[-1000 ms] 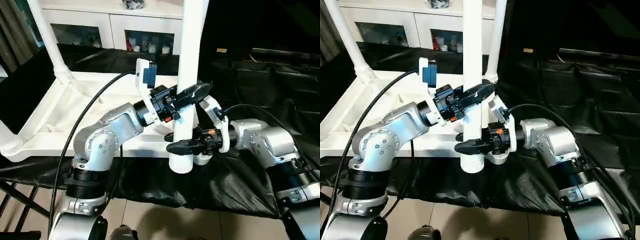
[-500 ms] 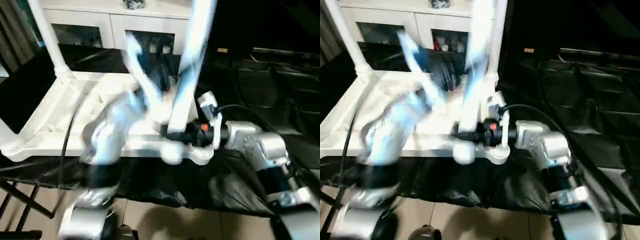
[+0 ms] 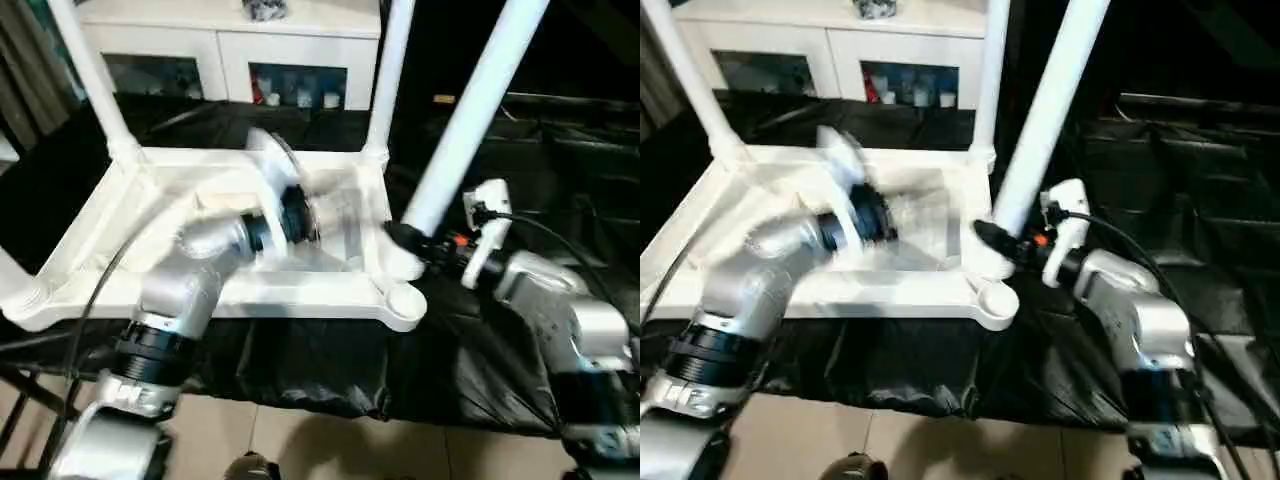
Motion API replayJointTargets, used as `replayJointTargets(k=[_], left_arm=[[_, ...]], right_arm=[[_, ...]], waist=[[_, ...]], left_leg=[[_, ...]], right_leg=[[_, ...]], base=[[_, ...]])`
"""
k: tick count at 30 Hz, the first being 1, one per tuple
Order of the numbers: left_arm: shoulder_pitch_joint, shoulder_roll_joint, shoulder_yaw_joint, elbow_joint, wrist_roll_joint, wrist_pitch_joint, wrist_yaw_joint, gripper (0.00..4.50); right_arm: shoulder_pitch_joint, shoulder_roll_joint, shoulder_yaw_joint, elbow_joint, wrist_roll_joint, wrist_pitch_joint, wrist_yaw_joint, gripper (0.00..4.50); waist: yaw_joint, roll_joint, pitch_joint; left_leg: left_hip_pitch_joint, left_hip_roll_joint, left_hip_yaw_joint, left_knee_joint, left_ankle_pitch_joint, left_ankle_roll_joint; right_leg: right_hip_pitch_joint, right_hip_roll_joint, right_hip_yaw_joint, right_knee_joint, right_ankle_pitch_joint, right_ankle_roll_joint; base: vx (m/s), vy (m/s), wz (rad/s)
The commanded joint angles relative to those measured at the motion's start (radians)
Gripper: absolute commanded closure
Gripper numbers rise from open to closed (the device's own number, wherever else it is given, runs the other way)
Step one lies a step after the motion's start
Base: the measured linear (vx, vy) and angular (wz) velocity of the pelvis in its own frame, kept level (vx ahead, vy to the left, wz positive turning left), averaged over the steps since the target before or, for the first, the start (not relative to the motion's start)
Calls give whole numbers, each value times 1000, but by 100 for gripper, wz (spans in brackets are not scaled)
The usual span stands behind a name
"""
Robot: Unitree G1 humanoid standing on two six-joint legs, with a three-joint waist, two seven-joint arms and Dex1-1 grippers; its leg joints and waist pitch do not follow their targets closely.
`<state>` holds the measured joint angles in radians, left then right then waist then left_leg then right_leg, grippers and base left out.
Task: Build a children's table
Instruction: Insert table leg to table base
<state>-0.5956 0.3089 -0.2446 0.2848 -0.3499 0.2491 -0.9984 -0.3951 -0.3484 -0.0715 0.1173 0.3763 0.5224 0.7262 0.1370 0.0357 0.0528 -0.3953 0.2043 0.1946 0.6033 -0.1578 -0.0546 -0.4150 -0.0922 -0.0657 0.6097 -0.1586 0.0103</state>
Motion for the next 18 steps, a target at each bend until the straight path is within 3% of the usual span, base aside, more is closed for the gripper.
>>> replayJointTargets(k=[1, 3, 4, 5, 7, 9, 11, 14, 18], left_arm=[[-8, 27, -81, 72, 106, -72, -71, 147], [-10, 35, -100, 97, 127, -78, -87, 147], [-11, 39, -110, 112, 138, -79, -95, 147], [-14, 50, -131, 151, 164, -104, -108, 147], [-15, 59, -146, 183, 182, -130, -121, 147], [-14, 63, -150, 233, 200, -161, -121, 147], [-18, 61, -147, 267, 210, -183, -122, 183], [-31, 53, -139, 313, 221, -203, -129, 196], [-45, 50, -138, 359, 231, -220, -148, 232]], right_arm=[[15, -5, -6, -39, -18, 26, -25, 259], [21, -4, -6, -49, -16, 33, -34, 259], [24, -2, -7, -55, -15, 38, -40, 259], [30, 1, -10, -64, -17, 43, -57, 259], [38, 1, -7, -74, -18, 47, -65, 259], [53, -4, 14, -89, -26, 49, -67, 259], [62, -9, 31, -98, -30, 49, -67, 259], [64, -7, 39, -104, -39, 51, -75, 259], [66, -8, 51, -113, -45, 45, -74, 259]], waist=[[-10, 4, -71], [-11, 2, -74], [-12, 4, -74], [-16, 12, -74], [-23, 10, -72], [-29, 16, -72], [-33, 15, -73], [-37, 21, -73], [-38, 19, -73]], left_leg=[[32, 13, -19, -80, -333, -50], [31, 12, -18, -78, -323, -46], [30, 13, -18, -77, -318, -44], [29, 14, -19, -77, -305, -41], [27, 12, -19, -78, -312, -38], [27, 13, -21, -78, -321, -39], [30, 14, -20, -78, -331, -37], [31, 14, -20, -78, -342, -35], [31, 14, -19, -77, -342, -33]], right_leg=[[45, -43, 33, -89, -358, -117], [46, -47, 34, -90, -389, -110], [46, -48, 34, -88, -394, -111], [45, -48, 33, -91, -398, -117], [45, -46, 31, -93, -413, -114], [44, -47, 30, -92, -424, -115], [42, -46, 30, -93, -420, -123], [41, -46, 30, -93, -415, -135], [42, -46, 31, -91, -392, -150]], base=[[0, 0, 0], [0, 0, 0], [0, 0, 0], [0, 0, 0], [0, 0, 0], [0, 0, 0], [0, 0, 0], [0, 0, 0], [0, 0, 0]])
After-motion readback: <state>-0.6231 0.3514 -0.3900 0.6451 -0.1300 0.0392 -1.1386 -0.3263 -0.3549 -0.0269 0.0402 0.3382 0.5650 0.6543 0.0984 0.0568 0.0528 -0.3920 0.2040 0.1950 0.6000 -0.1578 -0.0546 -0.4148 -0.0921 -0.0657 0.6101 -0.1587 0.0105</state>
